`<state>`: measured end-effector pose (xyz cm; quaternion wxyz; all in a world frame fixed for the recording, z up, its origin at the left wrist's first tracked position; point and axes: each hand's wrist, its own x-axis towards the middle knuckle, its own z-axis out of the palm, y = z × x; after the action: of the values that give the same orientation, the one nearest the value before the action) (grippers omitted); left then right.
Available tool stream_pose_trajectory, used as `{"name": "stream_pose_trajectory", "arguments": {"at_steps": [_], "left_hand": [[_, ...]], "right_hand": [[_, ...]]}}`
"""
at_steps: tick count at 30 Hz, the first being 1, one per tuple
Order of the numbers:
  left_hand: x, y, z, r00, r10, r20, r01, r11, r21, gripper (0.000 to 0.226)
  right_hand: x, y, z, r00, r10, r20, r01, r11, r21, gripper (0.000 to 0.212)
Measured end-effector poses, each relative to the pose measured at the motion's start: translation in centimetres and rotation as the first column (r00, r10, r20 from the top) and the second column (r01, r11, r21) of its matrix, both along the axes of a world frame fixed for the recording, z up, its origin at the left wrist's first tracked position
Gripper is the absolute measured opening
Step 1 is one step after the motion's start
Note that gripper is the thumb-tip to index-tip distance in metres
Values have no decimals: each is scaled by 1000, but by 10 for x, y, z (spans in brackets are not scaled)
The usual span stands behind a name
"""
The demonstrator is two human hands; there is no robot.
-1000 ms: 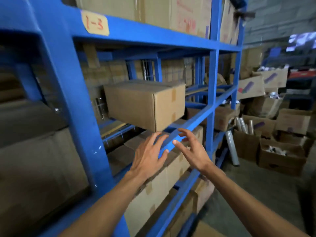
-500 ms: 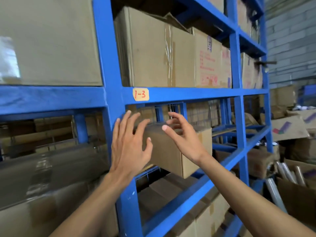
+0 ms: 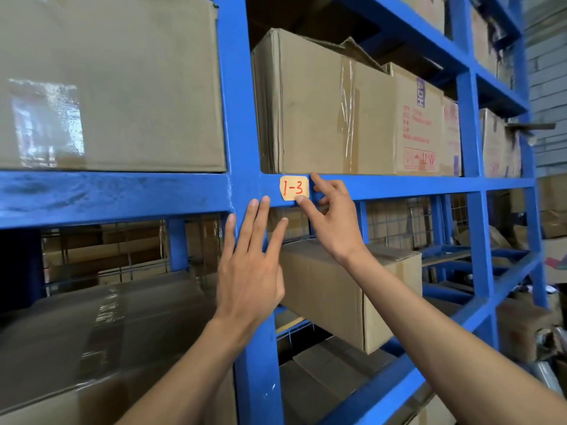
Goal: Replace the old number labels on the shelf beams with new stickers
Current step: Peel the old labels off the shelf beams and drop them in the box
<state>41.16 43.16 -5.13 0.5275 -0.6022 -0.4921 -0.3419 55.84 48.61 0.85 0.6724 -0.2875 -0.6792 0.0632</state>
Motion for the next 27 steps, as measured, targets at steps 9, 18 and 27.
{"name": "stream_pose_trajectory", "arguments": {"at_steps": [9, 18, 27], "left_hand": [[0, 0, 0, 1000, 6, 13, -6, 1000, -1, 67], [-1, 1, 0, 1000, 19, 14, -19, 1000, -11, 68], [-1, 0, -3, 998, -47, 44, 47, 999, 2, 69]], "right_hand": [[-3, 14, 7, 981, 30, -194, -23, 999, 35, 12], [1, 10, 8, 950, 101, -294, -72, 991, 109, 12], [37, 0, -44, 925, 43, -377, -79, 994, -81, 7]]}}
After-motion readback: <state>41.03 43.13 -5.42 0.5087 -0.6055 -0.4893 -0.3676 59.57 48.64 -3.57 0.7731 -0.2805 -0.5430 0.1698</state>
